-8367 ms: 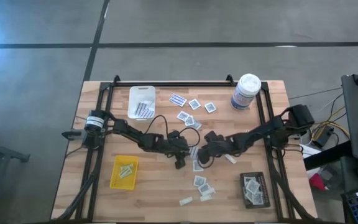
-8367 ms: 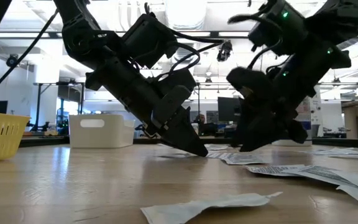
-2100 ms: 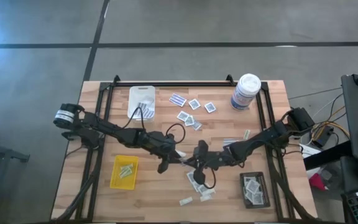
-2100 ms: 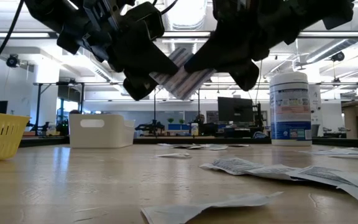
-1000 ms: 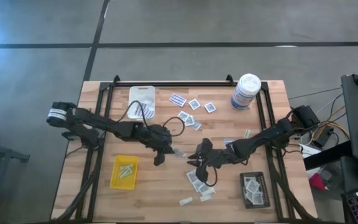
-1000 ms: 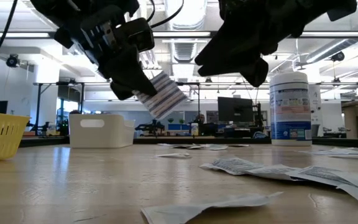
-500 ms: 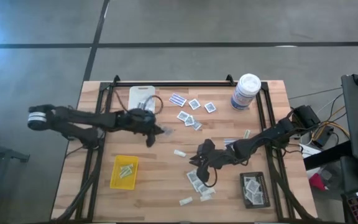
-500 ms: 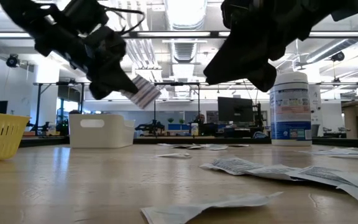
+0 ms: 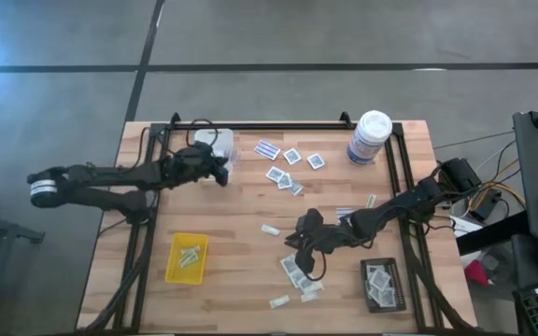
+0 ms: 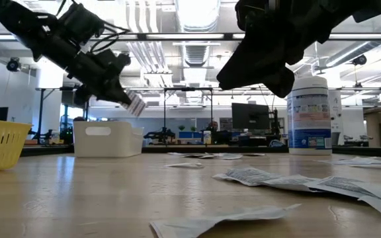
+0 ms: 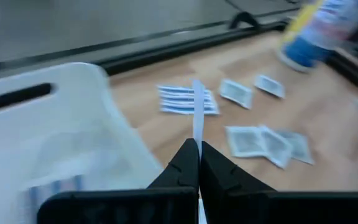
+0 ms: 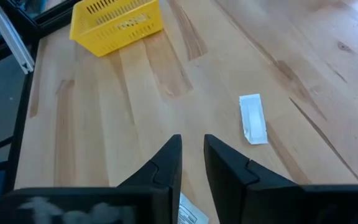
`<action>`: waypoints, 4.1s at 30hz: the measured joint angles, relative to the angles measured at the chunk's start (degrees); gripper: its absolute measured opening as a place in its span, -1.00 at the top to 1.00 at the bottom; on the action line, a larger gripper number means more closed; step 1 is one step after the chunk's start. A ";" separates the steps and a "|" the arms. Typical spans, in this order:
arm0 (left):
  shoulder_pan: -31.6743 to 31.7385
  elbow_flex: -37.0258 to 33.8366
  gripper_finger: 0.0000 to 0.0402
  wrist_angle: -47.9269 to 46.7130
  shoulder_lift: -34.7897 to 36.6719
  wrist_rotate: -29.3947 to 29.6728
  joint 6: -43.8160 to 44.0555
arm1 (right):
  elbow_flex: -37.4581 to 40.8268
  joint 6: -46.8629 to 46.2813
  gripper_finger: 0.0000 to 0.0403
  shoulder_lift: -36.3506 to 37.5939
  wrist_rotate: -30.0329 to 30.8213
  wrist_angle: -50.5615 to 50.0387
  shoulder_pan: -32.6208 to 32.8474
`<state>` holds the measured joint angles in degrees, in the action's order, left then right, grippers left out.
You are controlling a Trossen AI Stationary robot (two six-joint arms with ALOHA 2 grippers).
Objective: Pick & Place First Aid Supplies
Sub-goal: Put the blue bandage into the white bin, then put the towelette pack into the black bin
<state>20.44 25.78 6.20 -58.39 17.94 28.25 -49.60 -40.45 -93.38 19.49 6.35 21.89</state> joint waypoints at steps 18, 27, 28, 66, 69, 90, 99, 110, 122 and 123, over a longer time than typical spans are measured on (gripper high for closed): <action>8.29 -2.26 1.00 -10.39 -0.49 -1.08 4.62 | 0.00 0.07 0.70 -0.07 0.07 -0.06 0.00; 8.31 -5.47 1.00 -8.53 -0.83 -1.13 5.90 | 0.00 0.05 0.72 -0.09 0.20 -0.04 0.00; 8.32 -5.58 1.00 -8.13 -0.86 -1.15 5.91 | 0.00 0.05 0.72 -0.09 0.20 -0.04 0.00; 6.08 16.65 0.51 -26.22 -0.61 -7.97 -10.42 | 0.00 0.11 0.72 -0.48 0.17 -0.07 -0.02; 2.81 16.98 0.51 -23.57 -0.67 -11.42 -10.87 | 0.00 0.11 0.72 -0.48 0.17 -0.08 -0.02; -17.46 10.88 0.51 1.36 -9.05 -8.59 -11.69 | 0.00 0.59 0.72 -0.07 7.56 -0.19 -2.52; -16.88 17.08 0.51 2.41 -23.69 -6.44 -16.11 | 0.02 0.08 0.72 0.31 7.69 -4.22 -8.05; -14.47 23.70 0.51 3.97 -36.22 -0.06 -20.76 | 0.15 -4.19 0.72 0.00 7.67 -10.56 -11.10; -11.01 27.65 0.51 4.79 -41.67 0.13 -18.55 | 0.35 -5.04 0.72 -0.50 7.54 -10.73 -11.06; -10.66 28.09 0.51 4.61 -41.97 0.11 -18.52 | 0.35 -5.17 0.72 -0.51 7.54 -10.75 -11.06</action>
<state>9.78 53.87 10.80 -100.36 18.05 9.73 -49.25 -45.62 -93.90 27.03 -4.40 10.83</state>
